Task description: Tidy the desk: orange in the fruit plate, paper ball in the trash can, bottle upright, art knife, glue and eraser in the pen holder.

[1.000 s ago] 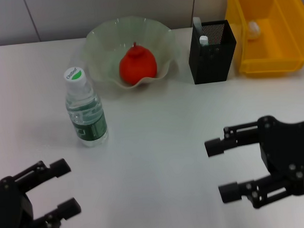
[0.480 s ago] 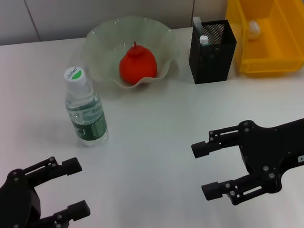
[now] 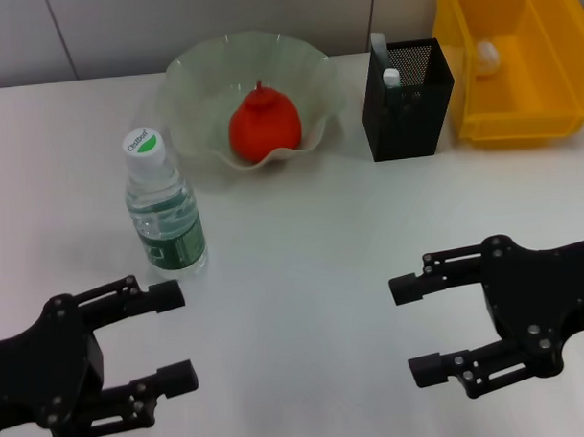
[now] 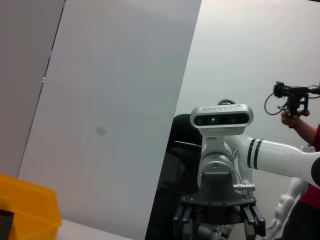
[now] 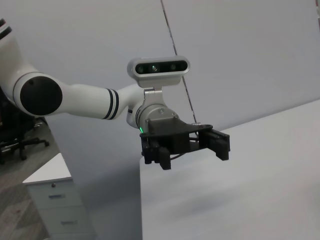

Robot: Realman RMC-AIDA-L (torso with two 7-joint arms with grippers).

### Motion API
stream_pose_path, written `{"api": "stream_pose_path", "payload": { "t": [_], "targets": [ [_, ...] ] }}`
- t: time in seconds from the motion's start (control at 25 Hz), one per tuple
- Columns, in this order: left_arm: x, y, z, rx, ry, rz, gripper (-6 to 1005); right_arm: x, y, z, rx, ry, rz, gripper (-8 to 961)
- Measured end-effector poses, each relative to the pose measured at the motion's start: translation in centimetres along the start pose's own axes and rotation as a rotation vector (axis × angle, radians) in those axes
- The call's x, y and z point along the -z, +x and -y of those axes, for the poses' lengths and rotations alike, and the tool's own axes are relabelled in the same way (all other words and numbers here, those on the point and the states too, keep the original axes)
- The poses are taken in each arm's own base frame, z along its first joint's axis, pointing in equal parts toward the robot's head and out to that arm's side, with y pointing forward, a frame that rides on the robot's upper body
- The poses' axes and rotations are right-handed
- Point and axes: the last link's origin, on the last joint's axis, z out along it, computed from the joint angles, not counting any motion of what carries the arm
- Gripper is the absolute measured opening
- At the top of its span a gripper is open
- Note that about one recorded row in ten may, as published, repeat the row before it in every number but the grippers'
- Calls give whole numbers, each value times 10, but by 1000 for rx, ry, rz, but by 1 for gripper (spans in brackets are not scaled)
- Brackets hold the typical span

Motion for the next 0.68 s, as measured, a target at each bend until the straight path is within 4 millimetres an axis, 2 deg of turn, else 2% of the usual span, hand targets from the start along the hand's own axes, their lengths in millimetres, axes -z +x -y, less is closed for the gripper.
{"api": "stream_pose_path", "payload": {
  "t": [0.68],
  "targets": [
    [-4,5,3,9,-20,22,752,4,4,-5,-13,-6,12,766]
  ]
}}
